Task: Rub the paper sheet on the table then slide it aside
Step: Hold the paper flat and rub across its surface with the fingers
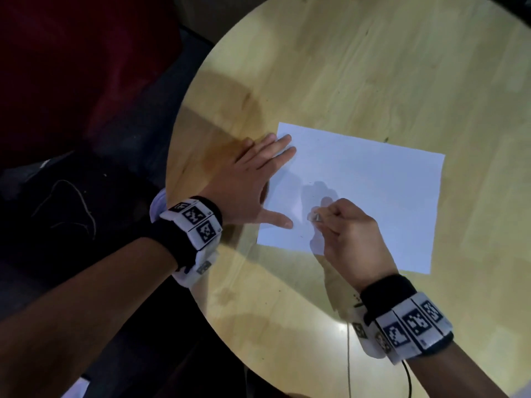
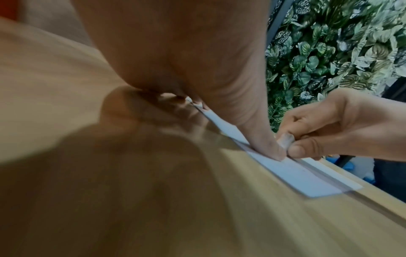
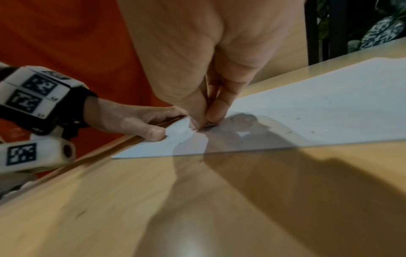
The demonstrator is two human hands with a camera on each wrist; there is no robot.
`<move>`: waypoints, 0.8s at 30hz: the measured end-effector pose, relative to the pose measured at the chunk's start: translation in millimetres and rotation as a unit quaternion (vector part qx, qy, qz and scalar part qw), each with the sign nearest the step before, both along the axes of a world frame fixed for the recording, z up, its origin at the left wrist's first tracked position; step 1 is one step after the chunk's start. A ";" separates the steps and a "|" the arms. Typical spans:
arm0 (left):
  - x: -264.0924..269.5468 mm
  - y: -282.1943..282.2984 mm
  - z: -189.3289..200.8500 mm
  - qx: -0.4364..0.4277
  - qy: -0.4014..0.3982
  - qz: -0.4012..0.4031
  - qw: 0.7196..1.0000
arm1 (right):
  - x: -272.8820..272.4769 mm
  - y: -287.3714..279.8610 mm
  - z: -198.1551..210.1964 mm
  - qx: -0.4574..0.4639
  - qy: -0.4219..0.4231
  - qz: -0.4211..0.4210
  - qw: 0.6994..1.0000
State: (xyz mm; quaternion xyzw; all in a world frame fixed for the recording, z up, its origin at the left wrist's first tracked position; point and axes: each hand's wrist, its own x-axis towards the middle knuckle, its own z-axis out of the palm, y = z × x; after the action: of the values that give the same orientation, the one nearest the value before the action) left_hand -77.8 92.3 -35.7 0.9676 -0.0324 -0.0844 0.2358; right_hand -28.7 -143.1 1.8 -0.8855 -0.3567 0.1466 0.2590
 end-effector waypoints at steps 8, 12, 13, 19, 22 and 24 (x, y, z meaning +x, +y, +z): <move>-3.3 -8.9 0.1 0.012 0.018 -0.002 1.000 | 8.0 10.8 4.6 0.017 -0.014 0.002 1.000; -1.2 -10.9 4.4 0.037 0.071 0.009 0.997 | 49.8 58.8 -8.5 0.016 -0.042 -0.007 0.999; -0.4 -10.6 5.6 0.039 0.077 0.012 0.996 | 62.4 68.8 -11.3 0.016 -0.049 -0.021 0.998; 2.3 -11.4 8.0 0.039 0.100 0.021 0.994 | 22.4 51.6 -0.5 -0.015 -0.027 0.062 0.998; 3.0 -10.4 9.0 0.034 0.103 0.020 0.994 | 18.4 45.5 15.0 -0.029 0.021 0.145 0.989; 4.4 -10.7 10.9 0.029 0.115 0.019 0.993 | 50.1 68.7 12.9 -0.040 -0.009 0.106 0.993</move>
State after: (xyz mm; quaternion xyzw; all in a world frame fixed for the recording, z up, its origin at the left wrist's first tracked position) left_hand -73.4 81.6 -24.8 0.9584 0.0158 -0.1916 0.2109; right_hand 21.4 -74.4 14.7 -0.8536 -0.4450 0.1792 0.2031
